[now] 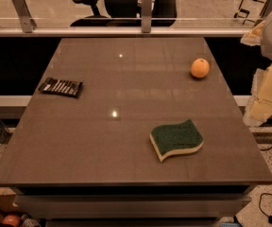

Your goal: Move orange near rxbar chocolate

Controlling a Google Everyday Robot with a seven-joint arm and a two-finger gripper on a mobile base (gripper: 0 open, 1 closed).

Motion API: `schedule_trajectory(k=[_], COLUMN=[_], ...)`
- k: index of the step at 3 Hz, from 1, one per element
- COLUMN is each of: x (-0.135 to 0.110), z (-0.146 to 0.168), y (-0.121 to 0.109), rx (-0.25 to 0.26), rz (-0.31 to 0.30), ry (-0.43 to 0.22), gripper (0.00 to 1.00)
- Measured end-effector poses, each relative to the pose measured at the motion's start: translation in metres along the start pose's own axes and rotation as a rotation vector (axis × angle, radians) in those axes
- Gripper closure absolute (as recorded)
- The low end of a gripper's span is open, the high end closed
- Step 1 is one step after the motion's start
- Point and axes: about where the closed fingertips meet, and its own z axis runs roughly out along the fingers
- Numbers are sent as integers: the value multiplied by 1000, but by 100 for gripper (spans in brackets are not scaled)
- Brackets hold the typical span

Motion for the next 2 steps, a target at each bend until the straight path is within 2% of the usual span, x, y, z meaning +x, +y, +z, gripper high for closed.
schedule_trajectory(k=[1, 2], x=[0, 7], z=[-3, -7], y=[-3, -13], rx=[22, 73], rz=[12, 59], ry=[-10, -64], gripper=[0, 0])
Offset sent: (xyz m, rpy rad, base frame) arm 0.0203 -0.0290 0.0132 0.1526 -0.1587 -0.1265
